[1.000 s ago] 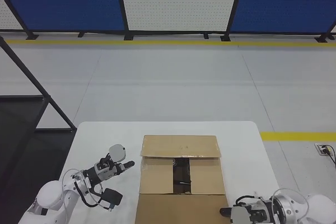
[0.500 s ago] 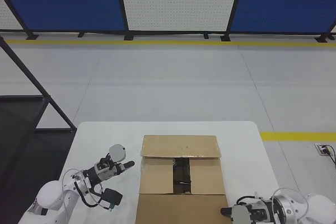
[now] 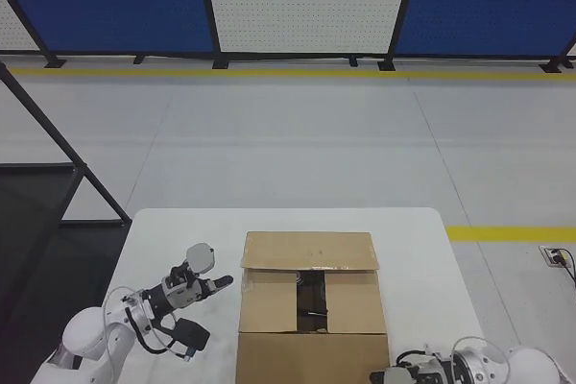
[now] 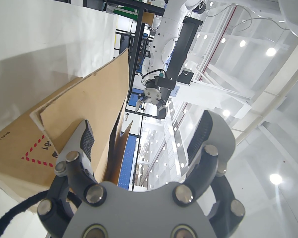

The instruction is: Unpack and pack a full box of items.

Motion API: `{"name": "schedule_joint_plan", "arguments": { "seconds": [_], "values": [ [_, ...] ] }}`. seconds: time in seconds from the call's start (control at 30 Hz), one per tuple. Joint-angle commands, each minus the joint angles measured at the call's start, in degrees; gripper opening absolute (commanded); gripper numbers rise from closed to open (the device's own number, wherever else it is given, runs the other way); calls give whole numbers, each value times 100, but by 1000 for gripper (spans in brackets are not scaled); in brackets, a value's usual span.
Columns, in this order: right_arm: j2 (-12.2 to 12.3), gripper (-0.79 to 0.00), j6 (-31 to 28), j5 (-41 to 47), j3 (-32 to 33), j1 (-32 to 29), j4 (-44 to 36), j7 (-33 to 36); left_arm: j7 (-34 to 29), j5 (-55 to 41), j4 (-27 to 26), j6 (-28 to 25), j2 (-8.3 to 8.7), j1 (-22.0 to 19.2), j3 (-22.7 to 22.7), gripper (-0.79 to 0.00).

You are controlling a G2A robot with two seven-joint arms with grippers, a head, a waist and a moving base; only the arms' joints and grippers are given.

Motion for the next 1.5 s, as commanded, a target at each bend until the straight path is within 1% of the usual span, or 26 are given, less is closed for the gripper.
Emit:
{"name": "schedule_joint_plan", "arguments": {
  "seconds": [0.0, 0.17, 0.3, 0.4, 0.77, 1.0, 1.17, 1.33, 1.47],
  "values": [
    [-19, 0, 17, -88, -77, 96, 155, 216, 60, -127, 26, -44, 9, 16, -54, 0],
    [-59, 0, -81, -550, -283, 236, 307, 839, 124, -363, 93, -101, 26, 73, -158, 0],
    [-83, 0, -290, -938, -473, 361, 369, 1127, 139, -400, 109, -78, 37, 113, -197, 0],
    [-102, 0, -317, -1018, -590, 422, 392, 1243, 145, -409, 103, -84, 45, 129, -210, 0],
    [-74, 0, -241, -982, -623, 425, 436, 1158, 136, -408, 107, -128, 52, 76, -147, 0],
    [-76, 0, -580, -1021, -750, 527, 651, 1170, 122, -402, 149, -155, 50, 6, -79, 0],
    [-77, 0, -561, -944, -809, 603, 776, 1074, 143, -472, 185, -219, 46, -25, -32, 0],
    [-30, 0, -287, -775, -701, 491, 688, 827, 143, -472, 185, -219, 46, -25, -32, 0],
    [73, 0, 36, -605, -340, 191, 351, 557, 143, -472, 185, -219, 46, -25, -32, 0]
  ]
}}
